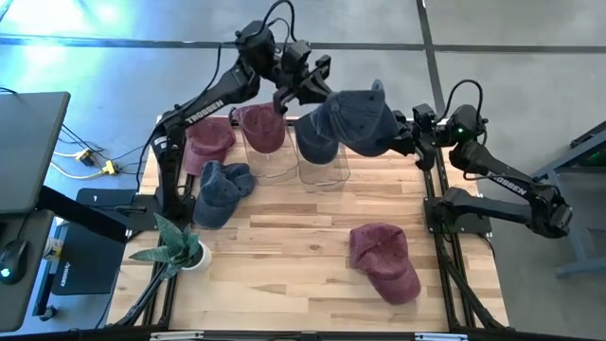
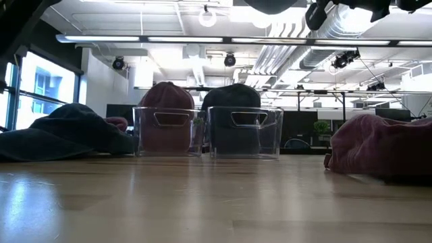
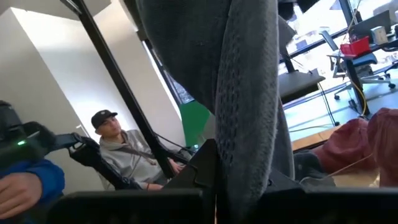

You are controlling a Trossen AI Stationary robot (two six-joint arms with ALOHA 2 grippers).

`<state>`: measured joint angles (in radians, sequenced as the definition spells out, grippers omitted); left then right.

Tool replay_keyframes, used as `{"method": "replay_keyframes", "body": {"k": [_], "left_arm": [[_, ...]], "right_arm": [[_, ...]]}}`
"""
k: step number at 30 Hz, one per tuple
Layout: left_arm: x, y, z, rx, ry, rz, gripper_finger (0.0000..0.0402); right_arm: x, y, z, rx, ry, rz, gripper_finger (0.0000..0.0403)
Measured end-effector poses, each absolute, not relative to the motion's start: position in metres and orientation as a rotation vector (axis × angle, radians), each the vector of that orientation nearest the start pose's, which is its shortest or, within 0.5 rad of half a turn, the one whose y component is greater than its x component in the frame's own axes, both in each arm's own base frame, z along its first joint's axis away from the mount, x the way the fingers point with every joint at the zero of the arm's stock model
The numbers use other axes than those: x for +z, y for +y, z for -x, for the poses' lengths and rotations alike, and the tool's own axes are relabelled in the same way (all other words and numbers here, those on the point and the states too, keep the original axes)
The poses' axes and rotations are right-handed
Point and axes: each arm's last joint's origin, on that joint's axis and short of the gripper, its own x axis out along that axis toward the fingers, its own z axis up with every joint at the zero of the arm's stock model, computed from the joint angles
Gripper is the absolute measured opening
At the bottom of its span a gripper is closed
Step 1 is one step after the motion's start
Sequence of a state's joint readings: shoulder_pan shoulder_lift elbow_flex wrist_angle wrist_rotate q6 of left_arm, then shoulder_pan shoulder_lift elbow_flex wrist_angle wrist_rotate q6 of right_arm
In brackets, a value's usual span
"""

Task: Pick & Place hat
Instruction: Put the right blue cap into the right bin

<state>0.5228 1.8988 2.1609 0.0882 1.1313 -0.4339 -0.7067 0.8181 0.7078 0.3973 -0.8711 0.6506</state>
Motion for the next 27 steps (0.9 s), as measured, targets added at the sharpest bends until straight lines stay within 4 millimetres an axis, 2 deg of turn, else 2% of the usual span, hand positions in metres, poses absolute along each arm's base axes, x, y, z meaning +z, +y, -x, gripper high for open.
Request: {"method": "replay_keyframes", "body": {"k": [4, 7, 13, 19, 22, 27], "left_arm": [[0.491, 0.197, -0.357, -0.484, -0.056, 0.192, 0.0014], [0.482, 0.197, -0.359, -0.483, 0.008, 0.221, 0.0014], [0.47, 0.164, -0.375, -0.688, 0.073, 0.207, 0.0013], [0.481, 0.141, -0.377, -0.95, 0.024, 0.116, 0.0002], [0.483, 0.143, -0.376, -0.934, 0.021, 0.128, 0.0001], [0.484, 0.168, -0.367, -0.829, 0.005, 0.126, 0.0001]], "right_arm": [[0.353, -0.095, -0.146, 0.222, -0.142, -0.441, 0.0008], [0.354, -0.095, -0.145, 0.222, -0.143, -0.439, 0.0009], [0.354, -0.096, -0.145, 0.208, -0.151, -0.433, 0.0014], [0.355, -0.099, -0.142, 0.201, -0.154, -0.425, 0.0008], [0.355, -0.099, -0.142, 0.197, -0.155, -0.427, 0.0013], [0.354, -0.1, -0.142, 0.189, -0.155, -0.435, 0.0013]]}}
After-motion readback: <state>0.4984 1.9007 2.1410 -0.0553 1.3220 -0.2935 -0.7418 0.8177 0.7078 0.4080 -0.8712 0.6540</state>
